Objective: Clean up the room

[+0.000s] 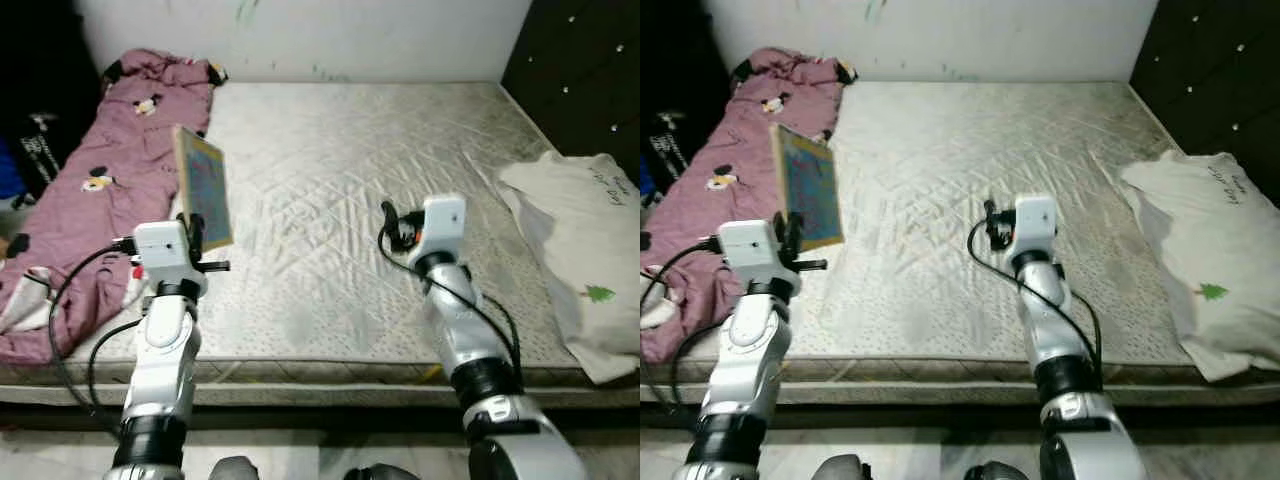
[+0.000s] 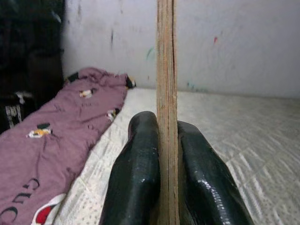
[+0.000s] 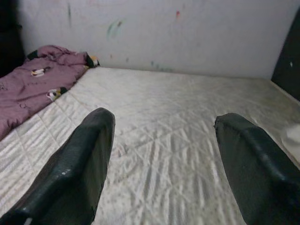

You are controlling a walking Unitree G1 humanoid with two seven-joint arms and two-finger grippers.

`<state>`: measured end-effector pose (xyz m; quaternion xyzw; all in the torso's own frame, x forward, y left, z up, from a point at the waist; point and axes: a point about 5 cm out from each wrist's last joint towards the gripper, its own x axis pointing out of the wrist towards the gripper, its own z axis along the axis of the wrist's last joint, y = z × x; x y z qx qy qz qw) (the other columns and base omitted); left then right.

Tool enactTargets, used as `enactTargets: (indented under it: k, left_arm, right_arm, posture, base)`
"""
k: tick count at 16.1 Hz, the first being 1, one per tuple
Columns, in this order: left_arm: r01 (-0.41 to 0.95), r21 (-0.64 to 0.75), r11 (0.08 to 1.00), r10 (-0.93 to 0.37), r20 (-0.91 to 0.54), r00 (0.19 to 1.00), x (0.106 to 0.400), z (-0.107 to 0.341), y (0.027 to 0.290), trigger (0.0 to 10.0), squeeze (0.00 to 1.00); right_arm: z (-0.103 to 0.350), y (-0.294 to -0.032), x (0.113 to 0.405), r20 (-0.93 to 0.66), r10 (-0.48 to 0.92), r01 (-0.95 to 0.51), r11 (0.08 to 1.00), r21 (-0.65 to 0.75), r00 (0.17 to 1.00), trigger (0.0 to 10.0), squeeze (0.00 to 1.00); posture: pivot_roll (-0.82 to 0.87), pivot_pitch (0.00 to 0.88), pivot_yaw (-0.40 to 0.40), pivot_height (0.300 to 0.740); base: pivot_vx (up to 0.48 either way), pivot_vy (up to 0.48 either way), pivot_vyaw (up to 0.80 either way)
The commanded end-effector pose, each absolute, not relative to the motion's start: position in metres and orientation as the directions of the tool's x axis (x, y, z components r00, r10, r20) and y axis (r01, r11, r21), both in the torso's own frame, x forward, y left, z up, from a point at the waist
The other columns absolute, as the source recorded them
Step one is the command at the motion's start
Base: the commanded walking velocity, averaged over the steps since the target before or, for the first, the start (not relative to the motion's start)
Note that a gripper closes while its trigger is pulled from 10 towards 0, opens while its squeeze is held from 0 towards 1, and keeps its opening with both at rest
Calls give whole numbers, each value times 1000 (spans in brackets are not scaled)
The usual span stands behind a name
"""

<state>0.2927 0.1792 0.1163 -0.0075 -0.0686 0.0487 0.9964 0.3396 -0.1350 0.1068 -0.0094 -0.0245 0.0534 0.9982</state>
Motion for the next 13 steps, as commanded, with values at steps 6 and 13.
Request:
enactTargets:
  k: [6, 13]
  left_arm:
    - [-160, 56, 986, 144, 217, 965, 259, 133, 201, 10000, 0]
    - [-124, 41, 991, 114, 191, 975, 261, 131, 189, 10000, 0]
  right_arm:
    - [112, -163, 328, 62, 4, -2, 1000, -28, 998, 10000, 0]
    - [117, -158, 331, 47, 11, -10, 1000, -23, 999, 10000, 0]
  posture:
    - [65, 0, -9, 740]
    - [53, 0, -9, 740]
  base:
    - [0, 0, 0]
    - [0, -143, -686]
